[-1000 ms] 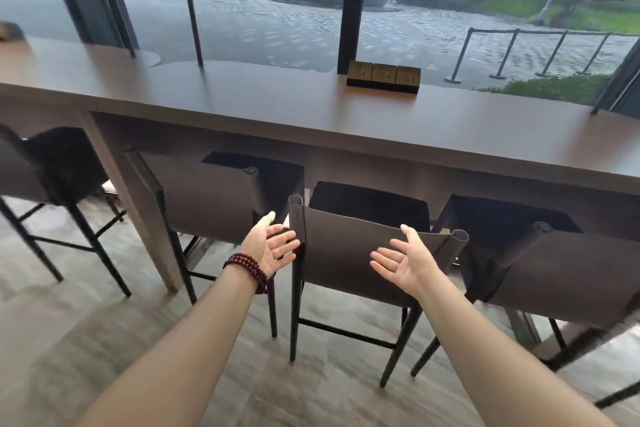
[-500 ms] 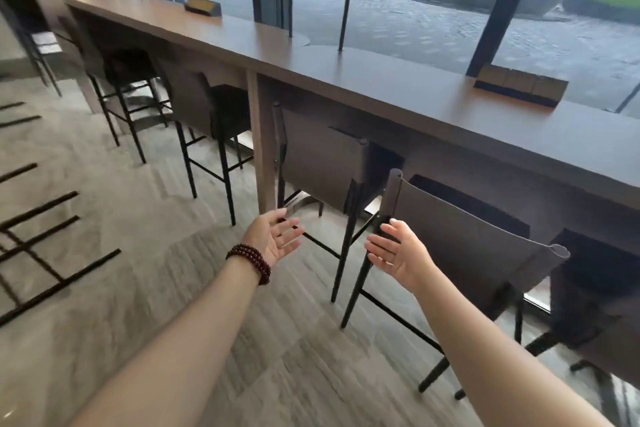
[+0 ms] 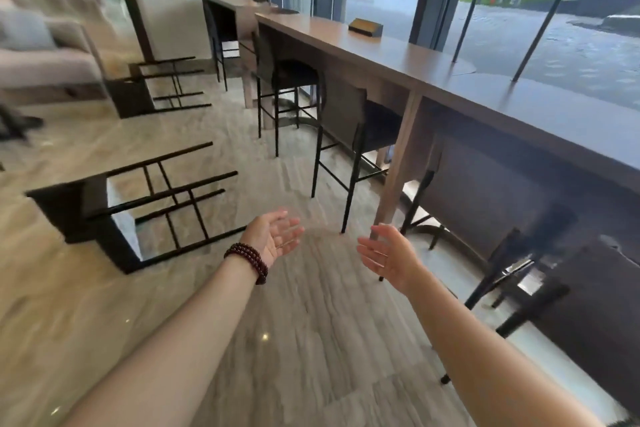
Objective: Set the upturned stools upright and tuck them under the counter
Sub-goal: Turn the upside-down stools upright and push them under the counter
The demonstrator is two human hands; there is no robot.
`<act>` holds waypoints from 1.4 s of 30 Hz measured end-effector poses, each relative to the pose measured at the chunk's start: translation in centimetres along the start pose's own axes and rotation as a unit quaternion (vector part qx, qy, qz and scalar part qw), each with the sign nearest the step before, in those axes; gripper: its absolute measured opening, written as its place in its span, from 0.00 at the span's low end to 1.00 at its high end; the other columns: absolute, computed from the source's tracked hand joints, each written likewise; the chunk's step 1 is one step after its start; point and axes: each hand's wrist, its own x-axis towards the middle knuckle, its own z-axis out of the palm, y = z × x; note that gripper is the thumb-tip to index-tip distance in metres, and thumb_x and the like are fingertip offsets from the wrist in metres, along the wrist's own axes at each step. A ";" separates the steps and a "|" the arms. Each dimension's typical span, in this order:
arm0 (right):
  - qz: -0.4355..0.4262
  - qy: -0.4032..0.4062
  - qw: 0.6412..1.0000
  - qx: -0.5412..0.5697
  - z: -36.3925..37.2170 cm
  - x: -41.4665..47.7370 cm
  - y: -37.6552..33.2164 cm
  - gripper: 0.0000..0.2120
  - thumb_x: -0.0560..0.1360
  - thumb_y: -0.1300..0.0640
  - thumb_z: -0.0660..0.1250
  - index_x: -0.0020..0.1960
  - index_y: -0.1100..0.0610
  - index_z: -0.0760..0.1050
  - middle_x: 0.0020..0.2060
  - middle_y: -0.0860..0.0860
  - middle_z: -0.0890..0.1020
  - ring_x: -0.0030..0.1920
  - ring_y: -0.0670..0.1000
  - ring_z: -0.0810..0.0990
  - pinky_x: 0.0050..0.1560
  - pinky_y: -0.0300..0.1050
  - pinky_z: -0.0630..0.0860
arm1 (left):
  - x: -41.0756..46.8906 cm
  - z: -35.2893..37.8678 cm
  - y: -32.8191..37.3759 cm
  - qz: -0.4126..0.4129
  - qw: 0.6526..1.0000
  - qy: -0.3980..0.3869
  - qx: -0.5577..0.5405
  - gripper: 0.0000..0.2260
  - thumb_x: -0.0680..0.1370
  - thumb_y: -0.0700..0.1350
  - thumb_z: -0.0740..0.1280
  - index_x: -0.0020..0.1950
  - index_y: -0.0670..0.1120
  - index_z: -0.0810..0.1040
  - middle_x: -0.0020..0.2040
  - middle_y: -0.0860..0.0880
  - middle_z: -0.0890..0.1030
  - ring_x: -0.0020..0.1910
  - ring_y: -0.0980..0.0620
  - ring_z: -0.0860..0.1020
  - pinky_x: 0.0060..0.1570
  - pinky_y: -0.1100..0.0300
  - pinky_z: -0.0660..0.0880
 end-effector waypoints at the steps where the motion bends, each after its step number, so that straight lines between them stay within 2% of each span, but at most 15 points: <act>1: 0.004 -0.009 1.000 -0.004 2.4 0.9 0.4 0.08 0.77 0.55 0.64 0.55 0.56 0.74 0.50 0.59 0.83 0.47 0.56 0.83 0.46 0.48 0.79 | 0.4 -1.9 1.5 0.008 1.000 0.009 -0.001 0.05 0.78 0.40 0.60 0.52 0.44 0.73 0.49 0.42 0.80 0.43 0.45 0.80 0.44 0.53 0.75; 4: 0.014 -0.038 0.999 -0.008 10.0 3.2 1.8 0.07 0.77 0.56 0.63 0.54 0.56 0.74 0.49 0.59 0.83 0.46 0.55 0.82 0.52 0.49 0.77 | 1.3 -7.9 5.6 0.027 0.999 0.033 0.004 0.05 0.78 0.39 0.60 0.52 0.46 0.73 0.47 0.42 0.80 0.42 0.45 0.80 0.43 0.54 0.75; 9: 0.032 -0.085 0.996 -0.022 21.4 6.8 4.1 0.11 0.78 0.54 0.62 0.58 0.57 0.73 0.48 0.58 0.83 0.46 0.55 0.82 0.43 0.47 0.78 | 3.2 -17.4 11.5 0.052 0.996 0.073 0.004 0.08 0.79 0.40 0.61 0.57 0.45 0.72 0.50 0.42 0.81 0.44 0.45 0.80 0.47 0.52 0.75; 13: 0.040 -0.121 0.991 -0.041 28.7 9.5 5.9 0.14 0.78 0.53 0.62 0.61 0.57 0.72 0.50 0.58 0.83 0.48 0.56 0.83 0.43 0.47 0.78 | 4.7 -24.1 14.6 0.068 0.992 0.108 -0.007 0.12 0.78 0.42 0.62 0.61 0.44 0.73 0.55 0.41 0.81 0.49 0.44 0.81 0.52 0.49 0.76; 17: 0.045 -0.153 0.984 -0.077 35.4 12.7 7.4 0.15 0.78 0.52 0.62 0.63 0.57 0.73 0.53 0.59 0.83 0.52 0.57 0.83 0.46 0.48 0.79 | 6.6 -30.4 17.3 0.074 0.987 0.140 -0.035 0.12 0.78 0.42 0.63 0.61 0.45 0.73 0.55 0.41 0.82 0.51 0.44 0.82 0.50 0.50 0.78; 21: 0.053 -0.172 0.979 -0.097 42.3 16.3 8.5 0.15 0.78 0.53 0.62 0.63 0.57 0.73 0.53 0.59 0.82 0.51 0.56 0.83 0.47 0.48 0.79 | 8.9 -35.6 20.5 0.085 0.981 0.171 -0.044 0.12 0.78 0.42 0.63 0.61 0.44 0.73 0.54 0.42 0.82 0.49 0.44 0.82 0.46 0.52 0.78; 26: 0.075 -0.196 0.971 -0.117 52.6 21.6 9.7 0.16 0.78 0.53 0.63 0.65 0.57 0.72 0.53 0.59 0.82 0.52 0.56 0.83 0.45 0.47 0.79 | 12.8 -42.0 26.7 0.102 0.970 0.213 -0.054 0.07 0.79 0.42 0.61 0.55 0.46 0.75 0.55 0.42 0.81 0.50 0.45 0.81 0.53 0.50 0.76; 29: 0.088 -0.211 0.965 -0.125 59.0 24.2 9.7 0.14 0.79 0.53 0.62 0.63 0.57 0.73 0.54 0.59 0.82 0.53 0.56 0.82 0.50 0.48 0.78 | 15.4 -45.6 30.6 0.108 0.966 0.228 -0.050 0.10 0.79 0.42 0.61 0.60 0.46 0.73 0.56 0.43 0.81 0.52 0.45 0.81 0.56 0.49 0.76; 34: 0.095 -0.232 0.956 -0.151 68.3 27.3 10.2 0.13 0.79 0.53 0.62 0.62 0.56 0.73 0.54 0.58 0.82 0.54 0.56 0.82 0.57 0.50 0.78 | 18.8 -51.4 35.6 0.115 0.962 0.242 -0.060 0.13 0.79 0.41 0.61 0.64 0.46 0.72 0.57 0.43 0.80 0.50 0.45 0.81 0.52 0.50 0.76; 38: 0.101 -0.239 0.954 -0.153 74.8 30.1 11.4 0.16 0.80 0.54 0.62 0.66 0.57 0.71 0.55 0.59 0.82 0.55 0.57 0.82 0.55 0.51 0.78 | 21.4 -56.5 39.2 0.112 0.963 0.240 -0.057 0.13 0.79 0.41 0.61 0.64 0.46 0.72 0.57 0.43 0.80 0.51 0.45 0.81 0.50 0.51 0.77; 42: 0.107 -0.234 0.956 -0.140 81.0 32.6 13.8 0.15 0.80 0.53 0.61 0.65 0.56 0.71 0.55 0.59 0.82 0.55 0.56 0.82 0.53 0.50 0.79 | 24.6 -62.6 42.9 0.096 0.966 0.234 -0.049 0.13 0.79 0.41 0.61 0.63 0.46 0.73 0.57 0.43 0.81 0.50 0.45 0.81 0.46 0.53 0.78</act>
